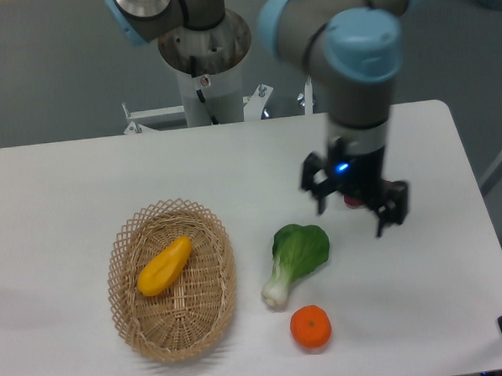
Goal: Place the mango in the basket
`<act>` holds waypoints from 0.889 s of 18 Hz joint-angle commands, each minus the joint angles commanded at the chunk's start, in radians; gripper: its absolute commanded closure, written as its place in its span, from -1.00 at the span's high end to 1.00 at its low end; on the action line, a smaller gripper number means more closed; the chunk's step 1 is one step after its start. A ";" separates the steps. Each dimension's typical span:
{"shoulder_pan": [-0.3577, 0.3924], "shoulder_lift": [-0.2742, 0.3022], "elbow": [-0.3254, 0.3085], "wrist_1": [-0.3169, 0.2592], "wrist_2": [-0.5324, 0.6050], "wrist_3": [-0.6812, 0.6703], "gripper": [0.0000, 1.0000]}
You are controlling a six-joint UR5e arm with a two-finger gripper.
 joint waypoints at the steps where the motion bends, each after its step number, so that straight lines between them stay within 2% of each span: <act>1: 0.018 0.000 0.000 -0.009 0.000 0.039 1.00; 5: 0.052 0.000 0.005 -0.014 0.000 0.094 1.00; 16: 0.057 0.005 0.003 -0.014 0.000 0.096 1.00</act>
